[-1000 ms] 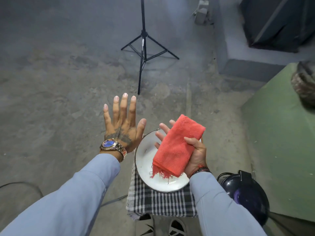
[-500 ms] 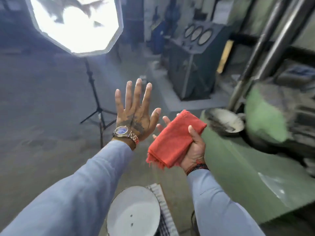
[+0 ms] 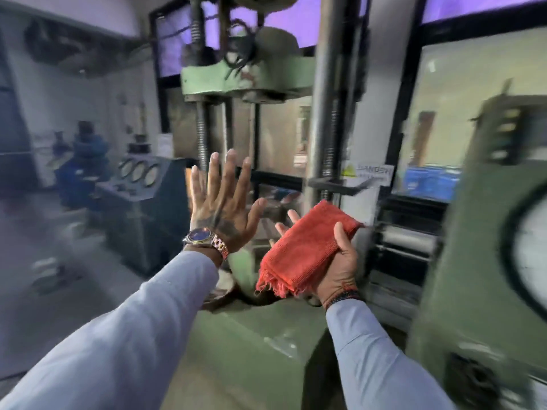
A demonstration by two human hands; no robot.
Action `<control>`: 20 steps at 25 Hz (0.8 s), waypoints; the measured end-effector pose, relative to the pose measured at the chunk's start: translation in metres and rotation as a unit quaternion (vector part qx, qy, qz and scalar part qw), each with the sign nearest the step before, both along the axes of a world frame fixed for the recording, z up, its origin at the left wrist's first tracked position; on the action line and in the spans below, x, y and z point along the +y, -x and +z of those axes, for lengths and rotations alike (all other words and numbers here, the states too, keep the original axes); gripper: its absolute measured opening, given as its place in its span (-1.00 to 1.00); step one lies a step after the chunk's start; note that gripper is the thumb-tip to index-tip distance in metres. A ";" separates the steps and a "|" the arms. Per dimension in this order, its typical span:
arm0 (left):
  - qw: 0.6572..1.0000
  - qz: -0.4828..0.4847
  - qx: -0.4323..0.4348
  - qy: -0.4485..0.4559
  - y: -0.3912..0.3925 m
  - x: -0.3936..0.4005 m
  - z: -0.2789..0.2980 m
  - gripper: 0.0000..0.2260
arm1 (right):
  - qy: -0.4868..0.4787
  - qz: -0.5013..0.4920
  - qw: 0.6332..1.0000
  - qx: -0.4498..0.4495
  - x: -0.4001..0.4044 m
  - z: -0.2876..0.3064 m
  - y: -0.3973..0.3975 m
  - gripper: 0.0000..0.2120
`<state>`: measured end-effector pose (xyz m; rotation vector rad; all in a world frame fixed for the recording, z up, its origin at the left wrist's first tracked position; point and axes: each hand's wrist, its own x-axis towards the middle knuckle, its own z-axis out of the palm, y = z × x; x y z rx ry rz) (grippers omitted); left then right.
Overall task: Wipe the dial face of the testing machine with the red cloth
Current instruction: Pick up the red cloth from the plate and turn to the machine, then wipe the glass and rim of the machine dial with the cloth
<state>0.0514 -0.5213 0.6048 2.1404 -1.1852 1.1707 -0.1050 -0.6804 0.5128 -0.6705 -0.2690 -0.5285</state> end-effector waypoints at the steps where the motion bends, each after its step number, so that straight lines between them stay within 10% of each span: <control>1: 0.999 -0.033 -0.006 0.009 0.034 -0.037 0.003 -0.27 | 0.012 -0.044 0.999 -0.001 -0.026 0.008 0.044 -0.32; 11: 0.964 -0.264 -0.002 0.001 0.392 -0.348 0.008 -0.24 | -0.007 -0.315 0.948 0.053 -0.243 0.048 0.455 -0.35; 20: 0.936 -0.353 0.008 -0.007 0.505 -0.545 -0.010 -0.26 | -0.035 -0.490 0.864 0.108 -0.392 0.058 0.584 -0.26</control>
